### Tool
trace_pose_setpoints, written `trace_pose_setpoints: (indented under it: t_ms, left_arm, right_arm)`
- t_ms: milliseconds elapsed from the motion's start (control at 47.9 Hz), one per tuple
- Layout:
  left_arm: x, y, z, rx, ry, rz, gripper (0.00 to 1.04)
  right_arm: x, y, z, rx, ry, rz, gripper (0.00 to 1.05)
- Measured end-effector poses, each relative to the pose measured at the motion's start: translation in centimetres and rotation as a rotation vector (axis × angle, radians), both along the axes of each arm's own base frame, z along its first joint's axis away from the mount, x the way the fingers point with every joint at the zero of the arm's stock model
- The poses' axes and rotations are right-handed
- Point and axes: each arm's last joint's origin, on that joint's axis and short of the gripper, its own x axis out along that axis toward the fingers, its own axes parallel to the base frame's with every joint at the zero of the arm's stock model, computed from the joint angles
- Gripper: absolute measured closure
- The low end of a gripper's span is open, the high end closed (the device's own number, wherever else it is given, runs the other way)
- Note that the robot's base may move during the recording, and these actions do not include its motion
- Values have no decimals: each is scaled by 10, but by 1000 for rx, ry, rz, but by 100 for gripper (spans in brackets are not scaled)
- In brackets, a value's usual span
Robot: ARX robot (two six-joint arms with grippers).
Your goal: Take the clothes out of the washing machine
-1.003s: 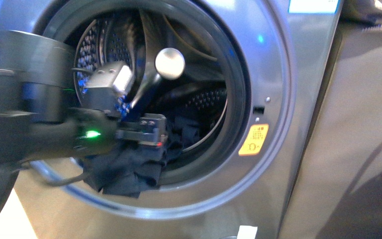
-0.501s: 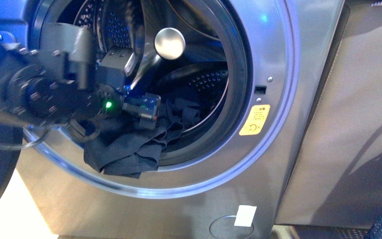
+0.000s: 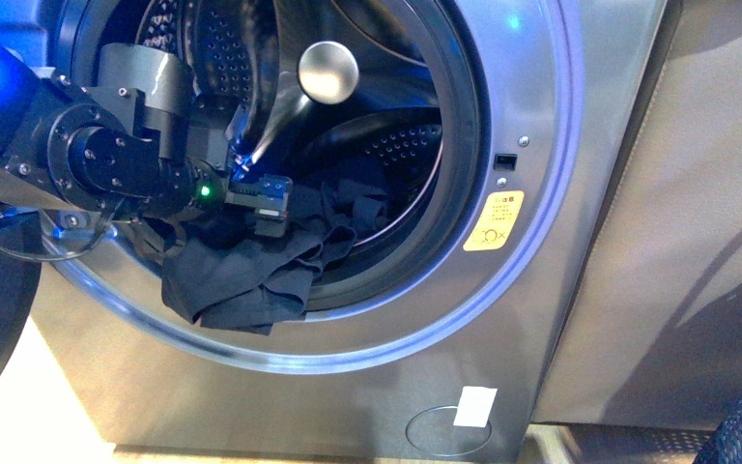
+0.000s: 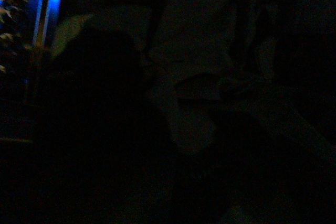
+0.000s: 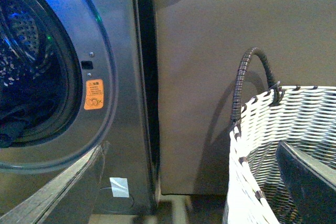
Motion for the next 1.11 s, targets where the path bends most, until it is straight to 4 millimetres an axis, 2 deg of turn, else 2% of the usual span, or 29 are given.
trace_pose_setpoints:
  t_ms: [481, 836, 961, 1107]
  left_arm:
    - [-18, -43, -17, -110, 133, -101, 7]
    - [-17, -55, -11, -174, 165, -82, 7]
    - [-19, -63, -12, -118, 150, -79, 7]
    - [-24, -76, -24, 54, 123, -100, 7]
  right_arm:
    - [0, 0, 0, 0, 0, 0, 7]
    - [0, 0, 0, 0, 0, 0, 7]
    - [0, 0, 0, 0, 0, 0, 7]
    - [0, 0, 0, 0, 0, 0, 7]
